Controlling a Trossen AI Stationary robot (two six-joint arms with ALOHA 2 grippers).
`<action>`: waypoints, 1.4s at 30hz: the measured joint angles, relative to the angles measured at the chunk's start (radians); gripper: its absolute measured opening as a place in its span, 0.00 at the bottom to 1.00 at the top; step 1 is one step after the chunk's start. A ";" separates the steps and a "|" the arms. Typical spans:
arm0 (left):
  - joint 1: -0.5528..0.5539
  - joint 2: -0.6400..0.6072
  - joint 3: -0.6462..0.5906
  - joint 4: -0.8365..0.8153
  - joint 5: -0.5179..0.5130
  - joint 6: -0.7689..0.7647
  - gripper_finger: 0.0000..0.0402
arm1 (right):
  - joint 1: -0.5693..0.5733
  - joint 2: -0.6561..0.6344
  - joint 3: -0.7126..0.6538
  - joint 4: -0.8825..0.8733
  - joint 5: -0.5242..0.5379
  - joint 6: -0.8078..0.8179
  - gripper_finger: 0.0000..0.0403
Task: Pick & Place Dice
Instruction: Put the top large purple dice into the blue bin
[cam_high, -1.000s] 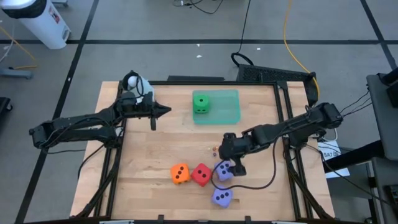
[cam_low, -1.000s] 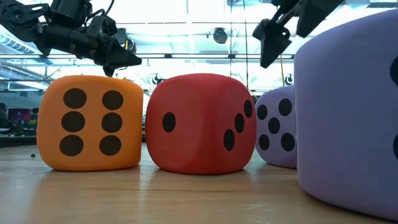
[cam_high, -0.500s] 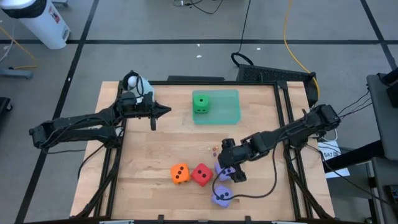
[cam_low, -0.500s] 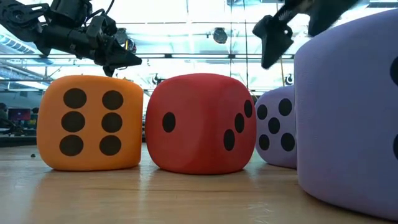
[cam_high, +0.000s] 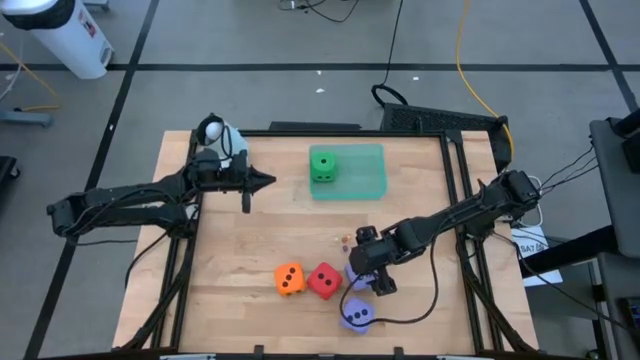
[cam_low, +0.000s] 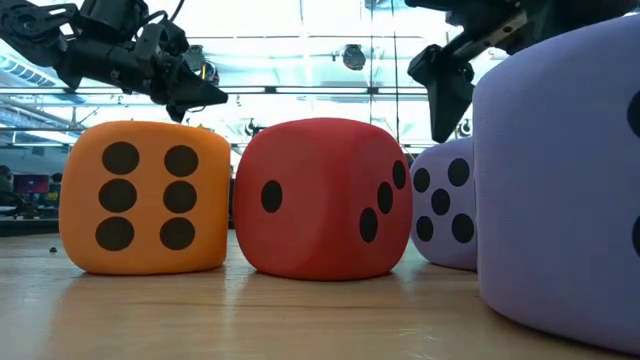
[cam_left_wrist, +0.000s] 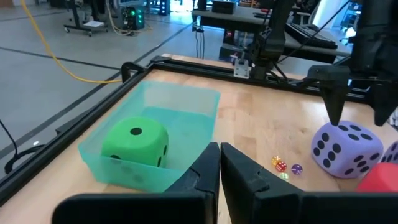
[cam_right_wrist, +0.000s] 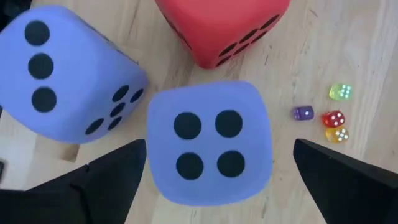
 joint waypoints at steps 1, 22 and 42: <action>-0.002 0.000 0.000 0.000 0.000 0.000 0.05 | 0.000 0.000 0.000 0.001 0.000 -0.001 0.99; -0.002 0.000 0.000 0.002 -0.001 0.001 0.05 | 0.011 0.092 0.004 0.008 -0.056 -0.033 0.99; -0.002 0.000 0.000 0.001 -0.001 -0.001 0.05 | -0.034 0.012 0.000 0.025 0.050 0.173 0.99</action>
